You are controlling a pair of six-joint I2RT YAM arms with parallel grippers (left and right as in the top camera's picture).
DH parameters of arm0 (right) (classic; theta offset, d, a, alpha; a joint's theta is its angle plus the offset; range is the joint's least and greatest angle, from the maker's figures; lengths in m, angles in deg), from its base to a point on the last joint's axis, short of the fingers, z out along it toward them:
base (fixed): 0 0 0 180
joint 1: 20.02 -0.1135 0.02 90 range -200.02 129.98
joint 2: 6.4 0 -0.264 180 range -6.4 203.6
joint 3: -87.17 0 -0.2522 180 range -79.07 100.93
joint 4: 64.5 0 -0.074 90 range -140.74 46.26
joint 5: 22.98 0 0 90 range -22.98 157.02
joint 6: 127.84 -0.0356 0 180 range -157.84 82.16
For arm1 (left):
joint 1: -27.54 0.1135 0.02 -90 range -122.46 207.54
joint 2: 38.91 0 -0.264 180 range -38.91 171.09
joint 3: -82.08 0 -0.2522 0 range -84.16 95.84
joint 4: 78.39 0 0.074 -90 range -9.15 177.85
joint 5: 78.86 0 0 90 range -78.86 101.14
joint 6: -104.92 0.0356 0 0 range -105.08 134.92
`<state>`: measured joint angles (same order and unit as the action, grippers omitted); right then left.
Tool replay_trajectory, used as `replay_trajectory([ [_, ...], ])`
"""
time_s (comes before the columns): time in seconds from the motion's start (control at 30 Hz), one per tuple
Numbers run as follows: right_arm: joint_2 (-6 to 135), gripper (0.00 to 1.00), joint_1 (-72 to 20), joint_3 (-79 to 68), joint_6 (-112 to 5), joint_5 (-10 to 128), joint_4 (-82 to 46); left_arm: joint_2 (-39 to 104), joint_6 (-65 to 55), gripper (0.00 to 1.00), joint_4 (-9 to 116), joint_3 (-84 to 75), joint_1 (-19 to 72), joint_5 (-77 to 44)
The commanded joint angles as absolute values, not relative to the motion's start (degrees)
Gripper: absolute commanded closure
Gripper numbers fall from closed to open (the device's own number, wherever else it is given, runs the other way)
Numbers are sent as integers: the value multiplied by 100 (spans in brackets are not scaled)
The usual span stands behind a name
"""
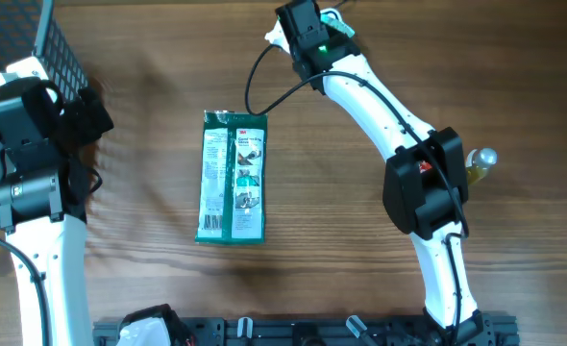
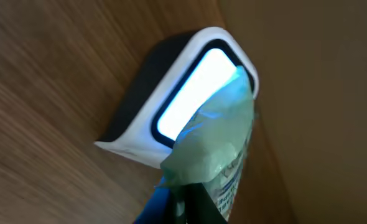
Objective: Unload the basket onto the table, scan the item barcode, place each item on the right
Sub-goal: 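Carry the Kleenex pack up to the white scanner, then lower the Kleenex pack beside the jar and release it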
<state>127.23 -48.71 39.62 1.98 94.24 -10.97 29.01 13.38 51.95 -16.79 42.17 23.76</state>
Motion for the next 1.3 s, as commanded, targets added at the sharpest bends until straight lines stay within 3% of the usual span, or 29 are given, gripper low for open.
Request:
replay_trajectory([
  [0.0, 12727, 96, -4867, 4058, -318, 8952, -1073, 3128, 1108, 0, 4898, -1998, 4239, 2064],
  [0.17, 12119, 96, -4685, 4061, -937, 9289, -848, 3128, 1108, 0, 4898, -1998, 4241, 2064],
  [0.37, 11086, 96, -4565, 4061, -1101, 9118, 529, 3128, 1108, 0, 4898, -1998, 4239, 2064],
  [0.53, 10585, 96, -4565, 4058, -1099, 7328, 3010, 3128, 1108, 0, 4898, -1998, 4239, 2064],
  [0.67, 10605, 95, -4565, 3731, -1110, 6371, 4068, 3128, 1108, 0, 4898, -1998, 4239, 2064],
  [1.13, 10611, 95, -4550, 1512, -2156, 7414, 3053, 3128, 1108, 0, 4898, -1998, 4241, 2064],
  [1.2, 10609, 76, -4550, 1460, -2154, 7414, 3025, 3128, 1108, 0, 4898, -1998, 4239, 2064],
  [1.27, 10611, 65, -4550, 1453, -2215, 7414, 2999, 3128, 1108, 0, 4898, -1998, 4241, 2064],
])
